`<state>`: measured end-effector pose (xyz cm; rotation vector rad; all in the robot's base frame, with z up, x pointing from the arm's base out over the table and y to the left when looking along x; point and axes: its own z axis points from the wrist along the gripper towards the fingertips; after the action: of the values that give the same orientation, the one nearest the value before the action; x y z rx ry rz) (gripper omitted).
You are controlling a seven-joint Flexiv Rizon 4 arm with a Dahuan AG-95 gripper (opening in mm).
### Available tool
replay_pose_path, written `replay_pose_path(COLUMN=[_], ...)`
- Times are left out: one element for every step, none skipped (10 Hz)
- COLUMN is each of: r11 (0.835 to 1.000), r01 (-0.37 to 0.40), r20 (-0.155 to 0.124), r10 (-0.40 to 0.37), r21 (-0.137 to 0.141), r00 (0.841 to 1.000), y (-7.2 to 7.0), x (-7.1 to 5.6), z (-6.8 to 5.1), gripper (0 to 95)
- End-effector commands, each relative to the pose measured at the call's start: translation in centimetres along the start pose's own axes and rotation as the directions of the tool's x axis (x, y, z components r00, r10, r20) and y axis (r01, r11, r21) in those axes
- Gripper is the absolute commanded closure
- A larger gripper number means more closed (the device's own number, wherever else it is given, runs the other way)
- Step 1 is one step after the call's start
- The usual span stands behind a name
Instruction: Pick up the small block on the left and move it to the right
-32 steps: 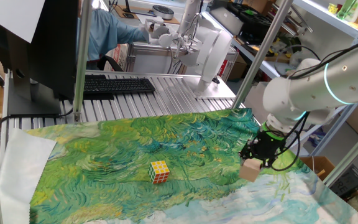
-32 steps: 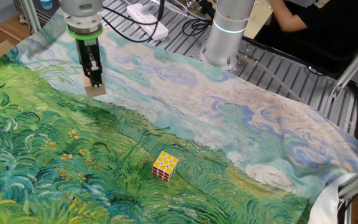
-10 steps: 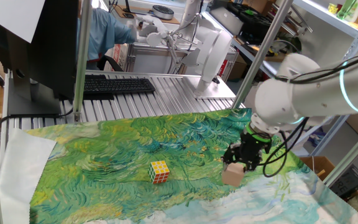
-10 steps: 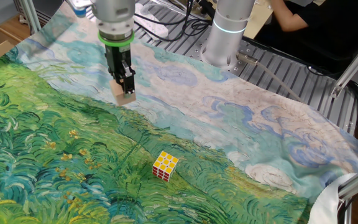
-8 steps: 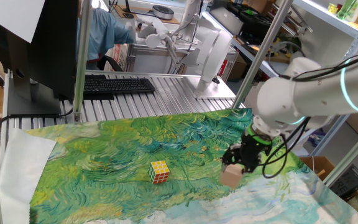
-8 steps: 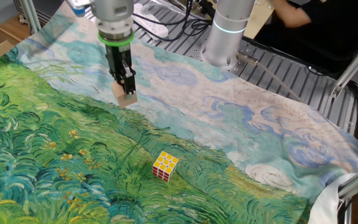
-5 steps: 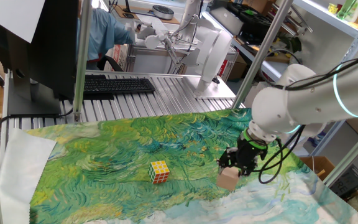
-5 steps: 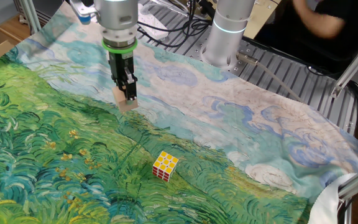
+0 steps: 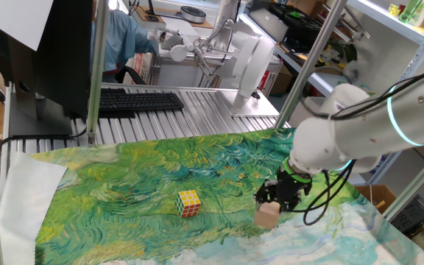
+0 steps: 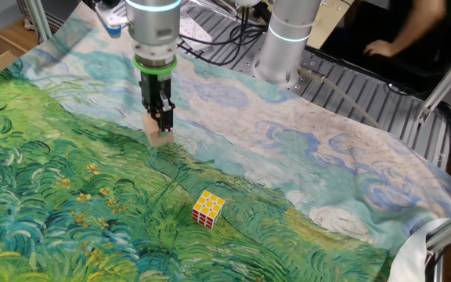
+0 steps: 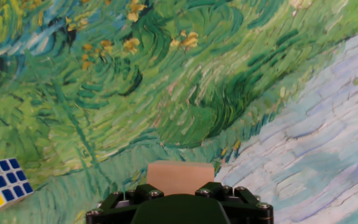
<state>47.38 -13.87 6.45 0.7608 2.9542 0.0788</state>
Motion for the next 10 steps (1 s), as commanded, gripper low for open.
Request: replay_pose_path(r11=[1.0,1.0,1.0,1.0,1.0,1.0,1.0,1.0,1.0,1.0], r01=[0.001,-0.002,-0.004,-0.005,-0.007,-0.005,-0.005,-0.009,-0.005,-0.015], r20=[0.004,0.011,0.013,0.02,0.023,0.024,0.024,0.024,0.027,0.029], r10=[-0.001,0.002,0.004,0.005,0.007,0.005,0.006,0.009,0.005,0.015], r21=[-0.006,-0.009,-0.011,-0.012,-0.012,-0.01,-0.011,-0.01,-0.009,-0.009], r00=[1.0,1.0,1.0,1.0,1.0,1.0,1.0,1.0,1.0,0.999], y=[0.0,-0.1,-0.1,-0.2,-0.2,-0.2,-0.2,-0.2,-0.3,-0.3], x=[0.2,0.3,0.3,0.4,0.4,0.4,0.4,0.4,0.4,0.4], z=[0.3,0.9,1.1,1.4,1.6,1.7,1.7,1.8,1.9,2.0], gripper=[95.0,95.0,95.0,95.0,95.0,95.0,95.0,95.0,76.0,57.0])
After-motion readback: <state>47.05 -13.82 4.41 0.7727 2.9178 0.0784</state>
